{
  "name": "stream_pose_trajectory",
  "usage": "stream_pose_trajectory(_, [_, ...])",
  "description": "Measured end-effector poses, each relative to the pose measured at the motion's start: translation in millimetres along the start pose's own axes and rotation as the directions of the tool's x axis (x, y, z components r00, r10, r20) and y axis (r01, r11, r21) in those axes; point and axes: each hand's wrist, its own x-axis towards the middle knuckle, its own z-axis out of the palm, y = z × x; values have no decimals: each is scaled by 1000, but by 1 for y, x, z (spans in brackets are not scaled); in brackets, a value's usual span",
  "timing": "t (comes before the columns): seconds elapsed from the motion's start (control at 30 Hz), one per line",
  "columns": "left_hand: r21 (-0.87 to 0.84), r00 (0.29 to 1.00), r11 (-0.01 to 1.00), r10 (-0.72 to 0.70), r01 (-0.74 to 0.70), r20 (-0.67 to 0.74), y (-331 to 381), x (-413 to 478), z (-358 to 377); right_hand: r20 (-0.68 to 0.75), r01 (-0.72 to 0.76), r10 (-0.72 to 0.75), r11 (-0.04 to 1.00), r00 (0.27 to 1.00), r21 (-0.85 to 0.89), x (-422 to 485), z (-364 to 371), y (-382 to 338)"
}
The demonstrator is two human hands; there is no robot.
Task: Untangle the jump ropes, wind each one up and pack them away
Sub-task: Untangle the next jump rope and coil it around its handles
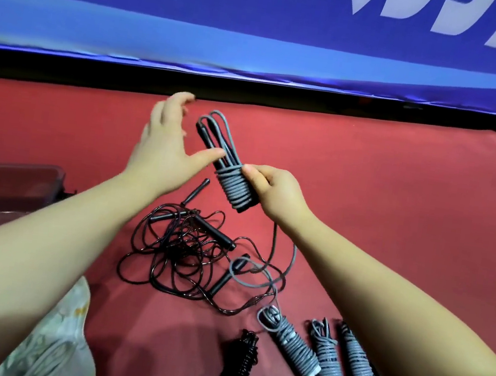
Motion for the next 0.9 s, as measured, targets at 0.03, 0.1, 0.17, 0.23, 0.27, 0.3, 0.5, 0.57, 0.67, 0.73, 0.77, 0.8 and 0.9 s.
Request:
stream_pose_trajectory(0.03, [-150, 988, 977, -140, 148, 62, 1, -5, 6, -46, -30, 33, 997, 998, 70, 2, 3, -3])
stream_pose_trajectory(0.1, [-353, 887, 836, -296, 420, 354, 2, -15, 19, -117, -50, 67, 988, 991, 143, 6, 9, -12])
stream_pose_trajectory(0.17, [-463, 840, 732, -282, 501, 464, 6, -21, 28, -164, -40, 64, 989, 984, 145, 9, 14, -19])
stream_pose_trajectory(0.23, [-578, 871, 658, -290, 483, 398, 12, -18, 29, -192, -27, 52, 991, 980, 130, 10, 16, -25])
stream_pose_trajectory(0.27, [-633, 871, 599, -311, 490, 379, 15, -17, 29, -204, -20, 43, 993, 978, 114, 10, 16, -27])
stream_pose_trajectory(0.3, [-681, 864, 531, -333, 504, 379, 18, -17, 29, -214, -8, 29, 995, 976, 98, 11, 16, -29])
stream_pose_trajectory(0.5, [-861, 875, 282, -374, 422, 306, 36, -13, 25, -272, 70, -53, 996, 961, 50, 13, 17, -45])
stream_pose_trajectory(0.57, [-876, 892, 285, -357, 388, 279, 38, -8, 19, -273, 79, -69, 996, 960, 28, 12, 16, -51])
stream_pose_trajectory(0.67, [-818, 922, 451, -313, 357, 230, 29, -6, 15, -205, 100, -123, 988, 971, -121, 10, 13, -57])
stream_pose_trajectory(0.73, [-794, 928, 496, -295, 351, 227, 22, -5, 13, -168, 144, -186, 961, 968, -237, 12, 8, -57])
stream_pose_trajectory(0.77, [-785, 928, 506, -290, 357, 235, 19, -5, 12, -182, 167, -224, 944, 957, -284, 14, 3, -56])
stream_pose_trajectory(0.8, [-773, 926, 519, -288, 365, 244, 16, -5, 12, -208, 182, -256, 931, 944, -317, 15, -2, -55])
stream_pose_trajectory(0.9, [-741, 921, 550, -279, 384, 271, 11, -10, 13, -204, 235, -340, 881, 918, -411, 13, -17, -50])
